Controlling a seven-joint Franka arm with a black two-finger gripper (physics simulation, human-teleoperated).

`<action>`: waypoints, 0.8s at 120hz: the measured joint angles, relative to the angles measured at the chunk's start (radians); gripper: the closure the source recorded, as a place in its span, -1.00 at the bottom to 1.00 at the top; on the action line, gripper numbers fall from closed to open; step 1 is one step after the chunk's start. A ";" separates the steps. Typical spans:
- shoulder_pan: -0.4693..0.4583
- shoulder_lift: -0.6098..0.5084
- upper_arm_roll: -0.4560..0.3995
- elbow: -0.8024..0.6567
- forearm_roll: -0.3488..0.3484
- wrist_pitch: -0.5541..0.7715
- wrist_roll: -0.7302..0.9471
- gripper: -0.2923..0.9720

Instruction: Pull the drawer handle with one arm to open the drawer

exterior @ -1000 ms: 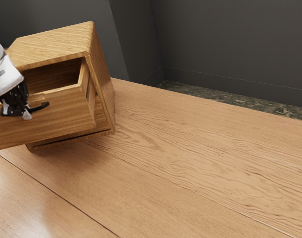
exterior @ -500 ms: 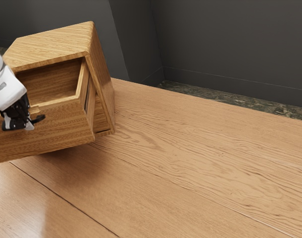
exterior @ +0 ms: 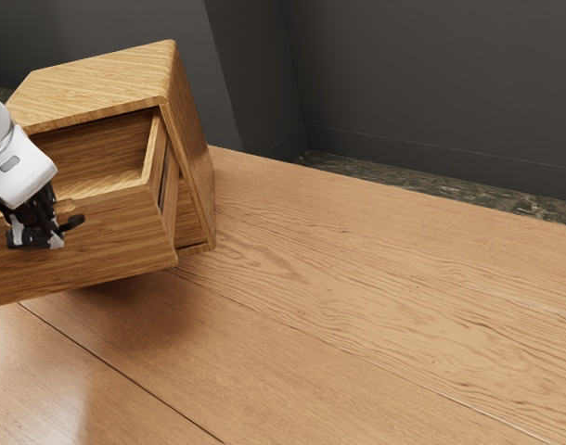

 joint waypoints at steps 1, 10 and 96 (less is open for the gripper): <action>0.000 0.000 0.000 0.000 0.000 -0.001 -0.001 0.59; 0.003 0.000 0.000 0.001 -0.001 -0.012 -0.010 0.50; -0.068 0.367 -0.083 0.715 -0.131 -0.485 -0.157 -0.32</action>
